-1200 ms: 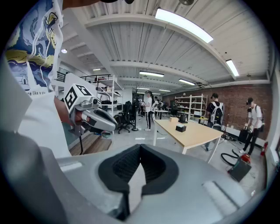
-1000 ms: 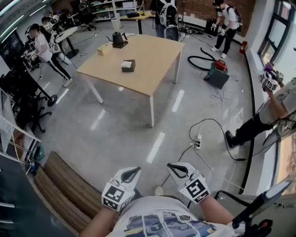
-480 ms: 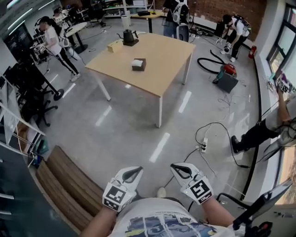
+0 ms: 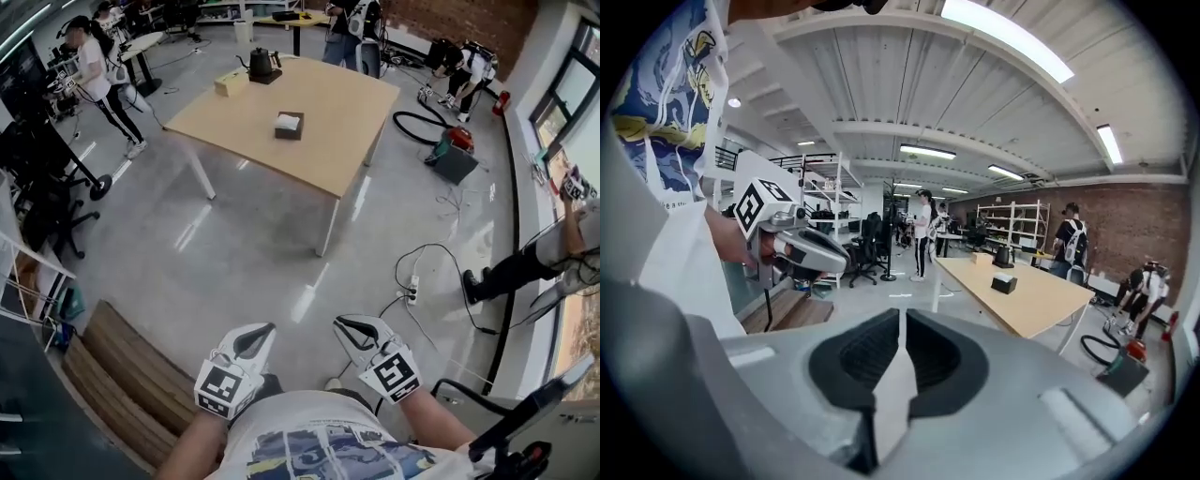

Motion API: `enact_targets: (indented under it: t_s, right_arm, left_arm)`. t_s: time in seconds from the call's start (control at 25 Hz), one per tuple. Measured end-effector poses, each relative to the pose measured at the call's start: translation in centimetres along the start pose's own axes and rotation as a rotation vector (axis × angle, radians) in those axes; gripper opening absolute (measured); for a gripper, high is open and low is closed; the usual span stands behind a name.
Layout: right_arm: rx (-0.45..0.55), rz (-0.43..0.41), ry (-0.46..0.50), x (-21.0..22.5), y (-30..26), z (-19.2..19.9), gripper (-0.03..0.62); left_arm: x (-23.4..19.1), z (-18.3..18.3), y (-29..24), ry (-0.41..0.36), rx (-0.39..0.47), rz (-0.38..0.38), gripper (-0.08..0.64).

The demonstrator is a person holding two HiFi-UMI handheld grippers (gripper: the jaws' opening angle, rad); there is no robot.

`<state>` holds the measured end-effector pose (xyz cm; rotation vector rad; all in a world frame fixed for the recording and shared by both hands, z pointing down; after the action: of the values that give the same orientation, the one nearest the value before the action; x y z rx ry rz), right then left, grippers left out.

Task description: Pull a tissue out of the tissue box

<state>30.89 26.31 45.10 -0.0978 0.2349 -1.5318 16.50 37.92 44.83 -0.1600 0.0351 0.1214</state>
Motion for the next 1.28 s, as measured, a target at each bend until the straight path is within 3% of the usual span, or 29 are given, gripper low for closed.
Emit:
enact_targets:
  t_s: [0.32,0.56,0.84,1.28]
  right_arm:
    - [-0.017,0.076,0.008,-2.2,-11.1,-4.1,0.012]
    - [-0.005,0.077,0.017,-1.8,-17.4,-5.9,0.012]
    - [0.013,0.101,-0.03,6.1,-22.5,-5.3,0.012]
    - [0.02,0.099,0.031,23.7,-29.1,-5.5,0.015]
  left_arm:
    - [-11.7,-0.2,3.1,-0.029,-0.028,0.07,0.002]
    - [-17.3,-1.0,0.8,-0.055,0.01,0.101,0.002]
    - [-23.3,-1.9,-6.5,-0.085,0.001,0.109,0.002]
    - [-32.1,-4.9,-22.5,-0.164,-0.073,0.106,0.035]
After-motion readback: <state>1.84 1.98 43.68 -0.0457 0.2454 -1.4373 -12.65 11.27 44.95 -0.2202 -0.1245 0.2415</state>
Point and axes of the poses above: the fingertips, and each gripper's own axes: y backward along the fingers, x to its right, z out of its underside, the point moved 5 cm from there along y, backward along the fingers, and after that the axes turned 10 degrees about x, right-handed, at the moved point
